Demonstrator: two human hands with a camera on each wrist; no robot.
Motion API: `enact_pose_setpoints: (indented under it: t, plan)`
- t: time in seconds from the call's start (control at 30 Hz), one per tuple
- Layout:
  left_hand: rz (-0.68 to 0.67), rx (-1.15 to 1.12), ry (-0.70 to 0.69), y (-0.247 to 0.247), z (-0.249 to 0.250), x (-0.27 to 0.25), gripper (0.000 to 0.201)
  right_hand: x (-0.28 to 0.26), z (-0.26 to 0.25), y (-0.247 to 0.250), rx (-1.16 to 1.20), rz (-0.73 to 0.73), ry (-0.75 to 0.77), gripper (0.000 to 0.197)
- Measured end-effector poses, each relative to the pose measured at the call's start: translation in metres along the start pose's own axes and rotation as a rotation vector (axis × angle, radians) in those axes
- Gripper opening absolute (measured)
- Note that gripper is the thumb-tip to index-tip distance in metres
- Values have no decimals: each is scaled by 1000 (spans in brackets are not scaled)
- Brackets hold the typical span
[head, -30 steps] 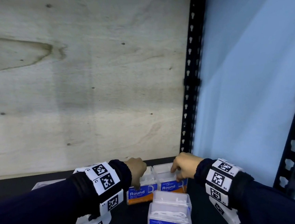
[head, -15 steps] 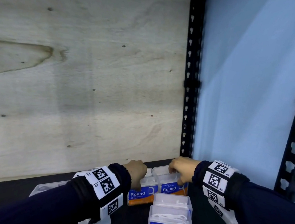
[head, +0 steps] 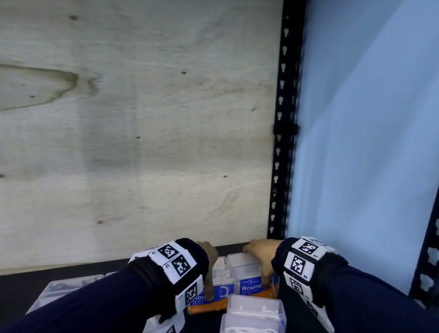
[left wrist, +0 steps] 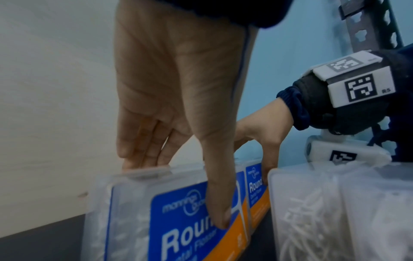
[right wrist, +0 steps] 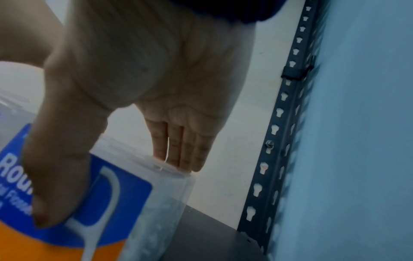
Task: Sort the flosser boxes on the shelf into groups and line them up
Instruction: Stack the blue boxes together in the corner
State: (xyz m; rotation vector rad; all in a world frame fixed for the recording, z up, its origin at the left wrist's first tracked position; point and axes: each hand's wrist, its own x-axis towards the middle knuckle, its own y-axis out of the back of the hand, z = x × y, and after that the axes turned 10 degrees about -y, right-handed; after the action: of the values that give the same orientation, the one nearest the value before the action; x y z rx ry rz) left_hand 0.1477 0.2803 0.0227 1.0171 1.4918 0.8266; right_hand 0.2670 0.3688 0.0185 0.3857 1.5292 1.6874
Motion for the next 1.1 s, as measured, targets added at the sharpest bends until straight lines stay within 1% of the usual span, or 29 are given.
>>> enact_pose_setpoints:
  t: [0.1, 0.33, 0.5, 0.57, 0.63, 0.67, 0.7, 0.77, 0.8, 0.87, 0.9, 1.0, 1.1]
  plan:
    - [-15, -7, -13, -1, 0, 4, 64, 1, 0, 1, 16, 9, -4, 82]
    - [41, 13, -13, -4, -2, 5, 63, 2, 2, 0, 36, 17, 17, 78]
    - [57, 29, -11, -7, -3, 6, 67, 2, 2, -1, 38, 8, 13, 77]
    - [24, 28, -15, -7, -3, 5, 67, -1, 2, -1, 19, 7, 17, 82]
    - [-36, 33, -16, -6, -3, 3, 58, -6, 2, 0, 23, 26, 20, 88]
    - [-55, 39, -16, -5, -3, 2, 52, -10, 2, 2, 40, 51, 27, 86]
    - [-58, 46, -16, -3, -2, 0, 51, -16, 3, 4, 66, 86, 43, 81]
    - [-24, 66, -25, 1, 1, -5, 57, -30, 5, 8, 154, 146, 90, 64]
    - [12, 80, -35, 3, 4, -9, 61, -37, 6, 10, 212, 148, 108, 56]
    - [109, 110, -76, 6, 13, -21, 60, -51, 8, 8, 308, 96, 144, 45]
    - [151, 121, -104, 7, 17, -27, 57, -57, 7, 5, 329, 54, 160, 44]
    - [227, 92, -195, 4, 30, -45, 42, -68, 6, -7, 313, -82, 161, 48]
    - [269, 56, -240, -4, 42, -59, 33, -71, 9, -18, 364, -148, 130, 45]
